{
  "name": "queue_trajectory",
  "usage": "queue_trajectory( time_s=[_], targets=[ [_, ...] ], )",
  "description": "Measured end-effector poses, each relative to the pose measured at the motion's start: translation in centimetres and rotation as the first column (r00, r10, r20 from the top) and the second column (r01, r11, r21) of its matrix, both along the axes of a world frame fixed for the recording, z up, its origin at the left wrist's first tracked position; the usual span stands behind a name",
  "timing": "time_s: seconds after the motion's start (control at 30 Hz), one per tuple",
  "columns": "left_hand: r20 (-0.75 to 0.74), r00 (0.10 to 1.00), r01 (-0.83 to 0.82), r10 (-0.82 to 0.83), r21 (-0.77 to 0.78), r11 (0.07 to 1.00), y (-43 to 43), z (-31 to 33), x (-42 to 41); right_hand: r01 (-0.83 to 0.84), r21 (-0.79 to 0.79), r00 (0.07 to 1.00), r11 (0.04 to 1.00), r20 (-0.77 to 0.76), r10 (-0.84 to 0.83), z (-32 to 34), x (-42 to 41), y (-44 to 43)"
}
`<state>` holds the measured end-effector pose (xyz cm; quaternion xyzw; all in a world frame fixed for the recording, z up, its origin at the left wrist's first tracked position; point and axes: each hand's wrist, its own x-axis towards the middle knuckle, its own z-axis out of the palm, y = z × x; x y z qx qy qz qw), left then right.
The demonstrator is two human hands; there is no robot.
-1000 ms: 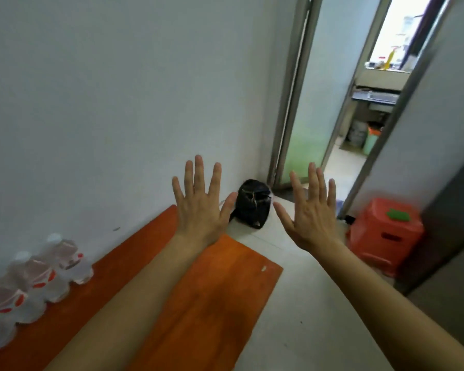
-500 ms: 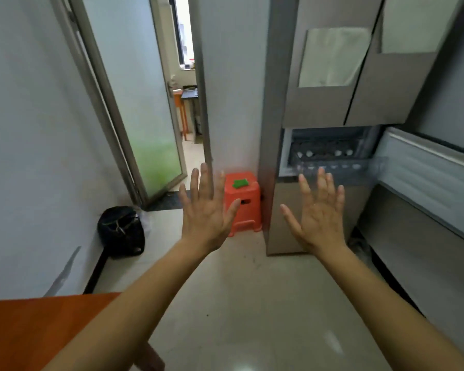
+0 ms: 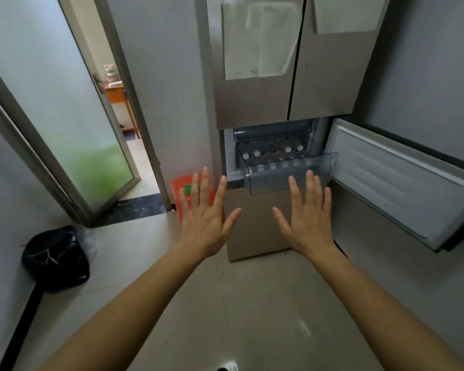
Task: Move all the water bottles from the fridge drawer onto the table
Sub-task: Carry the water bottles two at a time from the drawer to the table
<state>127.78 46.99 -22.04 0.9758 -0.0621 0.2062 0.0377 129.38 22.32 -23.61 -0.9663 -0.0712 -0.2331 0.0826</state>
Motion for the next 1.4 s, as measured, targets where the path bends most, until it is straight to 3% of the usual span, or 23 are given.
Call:
queue_trajectory(
  time_s=[0.13, 0.4, 0.7, 1.1, 1.4],
  targets=[
    [-0.035, 0.999, 0.031, -0.031, -0.004, 1.000, -1.0, -2.4, 8.6, 0.009, -0.045, 0.999, 0.999, -0.039, -0.011, -1.8, 8.0, -0.8],
    [-0.247, 0.959, 0.134, -0.138, -0.032, 0.990, -5.1, -3.9, 25.3, 0.143, -0.021, 0.978, 0.990, -0.150, -0.144, -1.2, 21.7, -4.8],
    [-0.400, 0.895, 0.186, -0.196, -0.064, 0.980, -11.8, -7.1, 38.6, 0.187, 0.003, 0.945, 0.982, -0.273, -0.179, -4.3, 34.1, -12.7],
    [-0.568, 0.820, -0.093, 0.072, -0.007, 0.996, -20.0, -12.4, 50.9, -0.106, 0.045, 0.846, 0.993, -0.521, 0.114, -9.5, 52.9, -20.7],
    [-0.639, 0.745, -0.295, 0.193, -0.056, 0.954, -19.6, -15.0, 55.3, -0.286, 0.086, 0.697, 0.954, -0.665, 0.269, -12.2, 59.8, -17.5]
  ],
)
